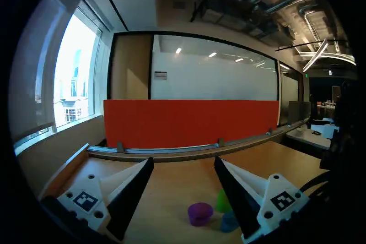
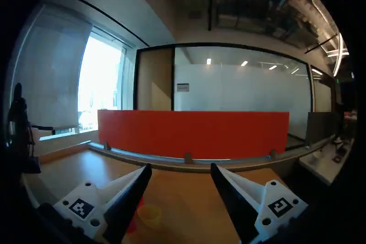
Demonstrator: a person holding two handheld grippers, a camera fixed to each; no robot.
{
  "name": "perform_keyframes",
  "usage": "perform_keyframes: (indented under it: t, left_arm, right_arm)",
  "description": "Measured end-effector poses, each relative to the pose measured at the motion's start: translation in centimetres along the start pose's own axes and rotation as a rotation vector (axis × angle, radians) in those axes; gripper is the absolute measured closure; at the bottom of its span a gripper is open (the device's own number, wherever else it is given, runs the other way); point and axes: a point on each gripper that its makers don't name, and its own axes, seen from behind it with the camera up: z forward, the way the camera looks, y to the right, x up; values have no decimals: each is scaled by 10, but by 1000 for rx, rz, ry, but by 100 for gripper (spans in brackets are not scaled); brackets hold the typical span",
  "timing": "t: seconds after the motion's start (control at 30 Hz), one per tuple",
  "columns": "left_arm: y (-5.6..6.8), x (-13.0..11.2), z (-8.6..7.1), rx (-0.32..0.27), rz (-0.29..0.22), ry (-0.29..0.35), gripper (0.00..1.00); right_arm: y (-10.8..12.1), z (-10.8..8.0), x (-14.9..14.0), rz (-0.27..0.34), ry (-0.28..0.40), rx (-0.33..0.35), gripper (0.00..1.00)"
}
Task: Pour water
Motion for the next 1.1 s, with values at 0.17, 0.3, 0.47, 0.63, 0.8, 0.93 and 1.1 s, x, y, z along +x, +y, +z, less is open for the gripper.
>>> perform_keyframes:
  t: [0.17,0.3,0.47,0.63,0.8,0.93,1.1]
  left_arm:
    - [1,0,4,-31,2,-16,2]
    - [3,1,3,-56,25,-13,2]
    - [13,2,2,-120,36,-14,2]
    - [25,3,-2,-198,35,-16,1]
    - [46,3,-8,-296,50,-21,2]
    - [64,1,-15,-383,47,-26,2]
    - [76,-1,-21,-449,30,-34,2]
  right_arm:
    - [-6,2,-5,-2,-13,21,1]
    - [-9,4,-6,-1,-17,48,1]
    - [-21,5,0,2,-8,116,1]
    - [-46,2,4,-22,1,229,1]
    - [-74,-4,5,-32,-17,356,1]
    - [-91,-10,6,-15,-25,449,1]
    - [-99,-11,7,-17,-30,480,1]
